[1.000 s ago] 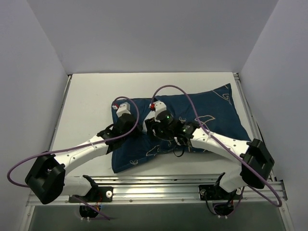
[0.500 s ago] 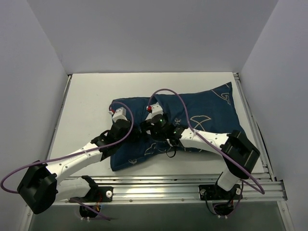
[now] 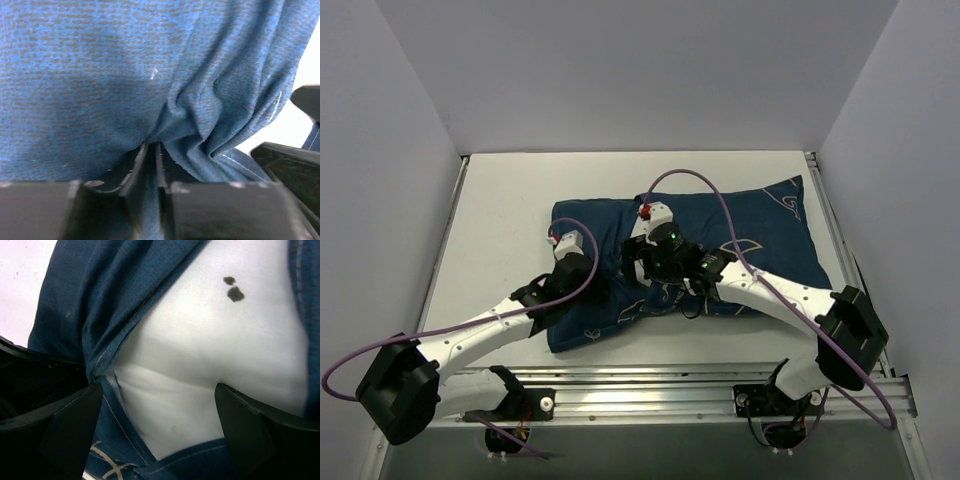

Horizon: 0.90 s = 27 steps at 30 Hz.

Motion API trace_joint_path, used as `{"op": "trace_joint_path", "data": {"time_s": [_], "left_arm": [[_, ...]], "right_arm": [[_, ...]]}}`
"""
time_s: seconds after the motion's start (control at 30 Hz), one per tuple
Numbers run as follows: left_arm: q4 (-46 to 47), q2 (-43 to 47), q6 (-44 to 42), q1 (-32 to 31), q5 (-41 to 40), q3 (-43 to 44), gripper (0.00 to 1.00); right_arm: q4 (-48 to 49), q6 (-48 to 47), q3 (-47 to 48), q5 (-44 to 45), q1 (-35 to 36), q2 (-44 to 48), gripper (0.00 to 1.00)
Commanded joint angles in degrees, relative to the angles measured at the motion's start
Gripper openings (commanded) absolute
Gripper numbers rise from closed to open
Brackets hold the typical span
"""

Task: Remove the pillowcase from the pillow

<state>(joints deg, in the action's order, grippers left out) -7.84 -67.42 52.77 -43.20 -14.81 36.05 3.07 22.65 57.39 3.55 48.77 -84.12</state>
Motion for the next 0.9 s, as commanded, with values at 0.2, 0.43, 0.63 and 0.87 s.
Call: {"op": "trace_joint_path", "data": {"time_s": [0.2, 0.43, 0.63, 0.87], "left_arm": [[-8.94, 6.85, 0.14, -1.01, -0.92, 4.45, 0.37], [-11.32, 7.57, -3.73, -3.82, -3.20, 10.78, 0.73], [-11.15, 1.34, -6.45, -5.05, -7.42, 16.94, 0.84], [-9.74, -7.90, -5.85, -4.96, -14.62, 20.99, 0.77]], "right_arm": [[-7.64, -1.03, 0.54, 9.27, -2.62, 7.39, 0.84], [-3.78, -1.21, -2.45, 6.39, -5.62, 4.84, 0.83], [0.44, 0.89, -4.91, 3.92, -5.62, 3.08, 0.82], [3.25, 3.09, -7.55, 3.66, -5.62, 2.38, 0.82]]}}
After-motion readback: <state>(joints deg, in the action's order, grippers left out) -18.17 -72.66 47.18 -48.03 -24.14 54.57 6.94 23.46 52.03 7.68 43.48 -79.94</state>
